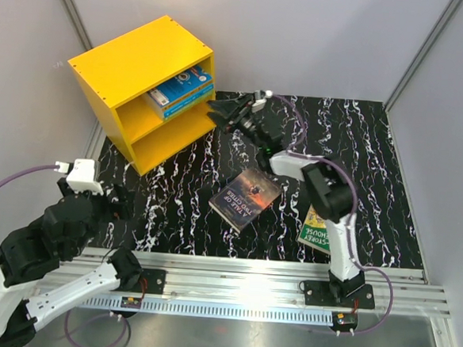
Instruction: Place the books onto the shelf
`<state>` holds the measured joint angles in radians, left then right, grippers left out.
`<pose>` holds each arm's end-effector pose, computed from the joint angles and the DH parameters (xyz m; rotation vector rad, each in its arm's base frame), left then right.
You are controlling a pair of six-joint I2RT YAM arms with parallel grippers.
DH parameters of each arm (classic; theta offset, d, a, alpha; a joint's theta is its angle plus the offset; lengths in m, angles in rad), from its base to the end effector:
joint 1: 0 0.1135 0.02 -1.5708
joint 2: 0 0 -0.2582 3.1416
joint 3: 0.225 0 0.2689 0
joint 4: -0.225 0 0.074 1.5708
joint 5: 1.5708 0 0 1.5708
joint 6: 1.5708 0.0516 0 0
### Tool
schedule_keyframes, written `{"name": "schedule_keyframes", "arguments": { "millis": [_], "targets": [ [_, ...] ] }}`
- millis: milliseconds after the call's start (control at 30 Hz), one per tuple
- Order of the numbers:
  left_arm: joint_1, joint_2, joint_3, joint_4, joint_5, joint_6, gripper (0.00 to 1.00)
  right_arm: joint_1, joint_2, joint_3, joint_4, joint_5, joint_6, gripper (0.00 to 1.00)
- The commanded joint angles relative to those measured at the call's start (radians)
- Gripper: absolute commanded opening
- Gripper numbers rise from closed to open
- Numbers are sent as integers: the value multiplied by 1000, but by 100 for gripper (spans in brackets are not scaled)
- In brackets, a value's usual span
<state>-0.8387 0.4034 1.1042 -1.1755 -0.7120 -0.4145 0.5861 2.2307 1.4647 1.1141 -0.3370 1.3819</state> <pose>0.0550 -0.0107 0.3781 -0.0214 1.9255 -0.1066 0.4272 0.3041 0.2209 0.2381 1.4771 1.8643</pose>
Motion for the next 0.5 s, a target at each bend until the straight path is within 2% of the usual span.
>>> {"name": "schedule_keyframes", "arguments": {
  "millis": [0, 33, 100, 133, 200, 233, 267, 333, 367, 400, 433, 467],
  "targets": [
    [-5, 89, 29, 34, -3, 5, 99, -40, -314, -179, 158, -72, -90, 100],
    [-5, 106, 25, 48, 0, 8, 99, -43, -369, -298, 112, -80, -110, 100],
    [-5, 158, 13, 109, 46, 25, 99, -42, -543, -409, 3, -94, -199, 100],
    [-2, 179, 3, 129, 64, 25, 99, -42, -603, -503, -149, -92, -237, 100],
    [-3, 247, -18, 209, 129, 20, 99, -42, -784, -584, -360, -39, -345, 100],
    [-3, 268, -45, 244, 149, 19, 99, -39, -840, -639, -569, -11, -383, 100],
    [-2, 319, -64, 322, 193, 13, 99, -35, -952, -658, -686, 62, -461, 100],
    [-2, 382, -93, 394, 233, -6, 99, -35, -1049, -701, -982, 195, -504, 100],
    [3, 459, -96, 468, 279, -10, 99, -35, -1127, -717, -1049, 222, -529, 100],
    [4, 503, -95, 502, 305, -13, 99, -35, -1160, -739, -1112, 258, -534, 100],
    [6, 546, -84, 536, 330, -20, 99, -35, -1204, -750, -1257, 317, -532, 100],
    [15, 636, -76, 600, 377, -21, 99, -37, -1217, -759, -1307, 332, -515, 100]
  ]
}}
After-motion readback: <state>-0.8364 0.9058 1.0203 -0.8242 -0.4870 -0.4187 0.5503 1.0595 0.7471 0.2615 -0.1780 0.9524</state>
